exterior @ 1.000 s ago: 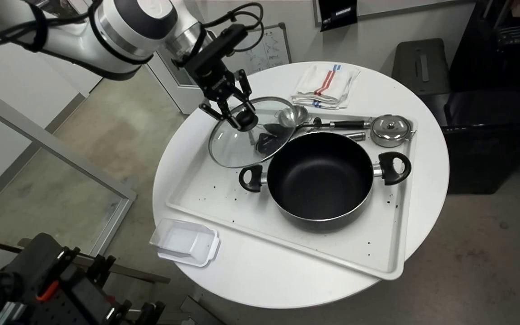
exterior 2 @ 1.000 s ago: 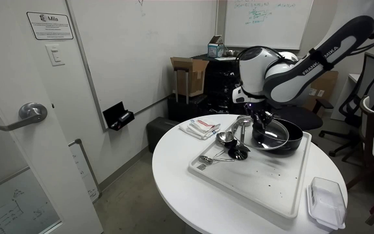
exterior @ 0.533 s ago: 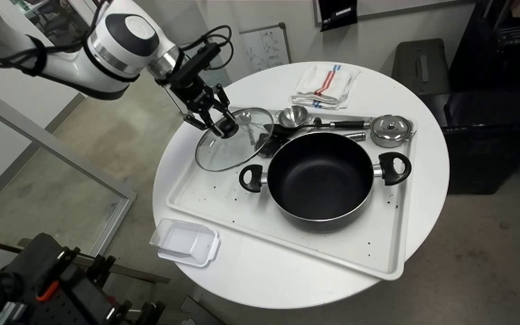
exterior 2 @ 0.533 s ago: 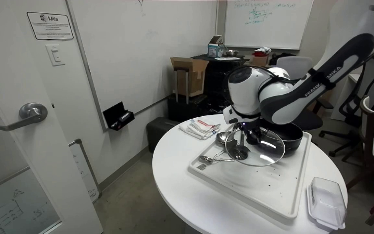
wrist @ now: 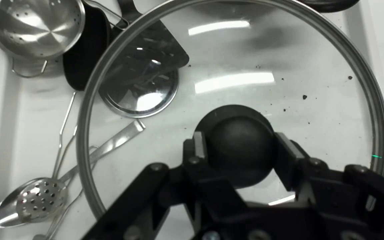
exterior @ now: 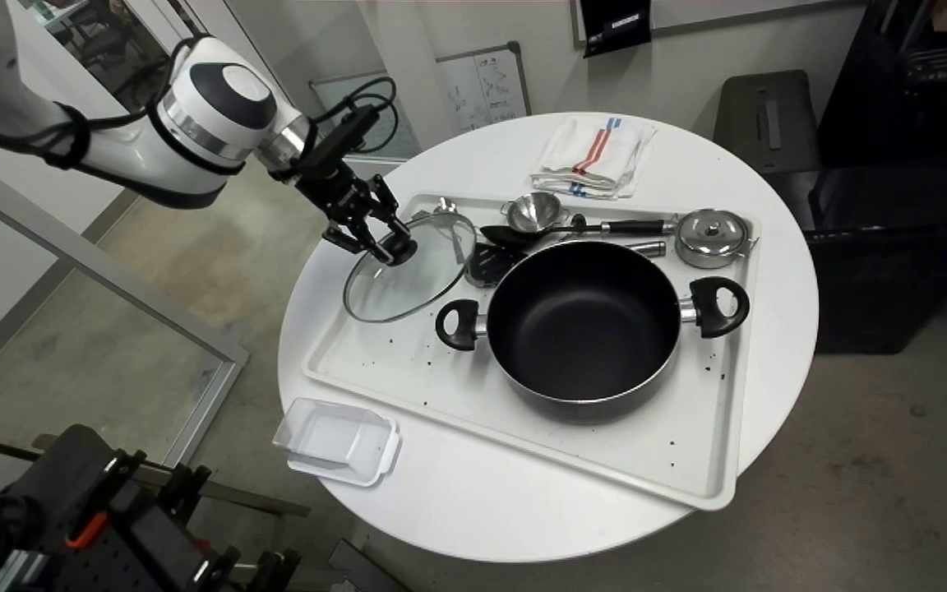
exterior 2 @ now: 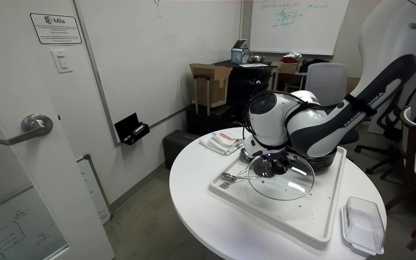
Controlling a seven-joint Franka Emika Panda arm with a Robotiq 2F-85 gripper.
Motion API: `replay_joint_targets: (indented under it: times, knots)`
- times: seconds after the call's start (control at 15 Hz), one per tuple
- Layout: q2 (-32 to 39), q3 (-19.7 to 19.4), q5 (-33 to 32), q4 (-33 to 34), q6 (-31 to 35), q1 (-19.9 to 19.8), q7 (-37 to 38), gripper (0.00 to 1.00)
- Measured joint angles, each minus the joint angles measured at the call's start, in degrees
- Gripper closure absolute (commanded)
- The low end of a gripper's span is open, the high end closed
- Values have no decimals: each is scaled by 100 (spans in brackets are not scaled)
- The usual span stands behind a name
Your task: Uncover the pot
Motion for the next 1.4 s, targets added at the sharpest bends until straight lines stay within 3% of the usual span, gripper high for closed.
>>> replay_joint_targets:
  times: [0.73, 1.4]
  knots:
    - [567, 117, -446, -9, 288, -29, -119, 75]
    - [580, 226, -698, -19, 357, -156, -326, 75]
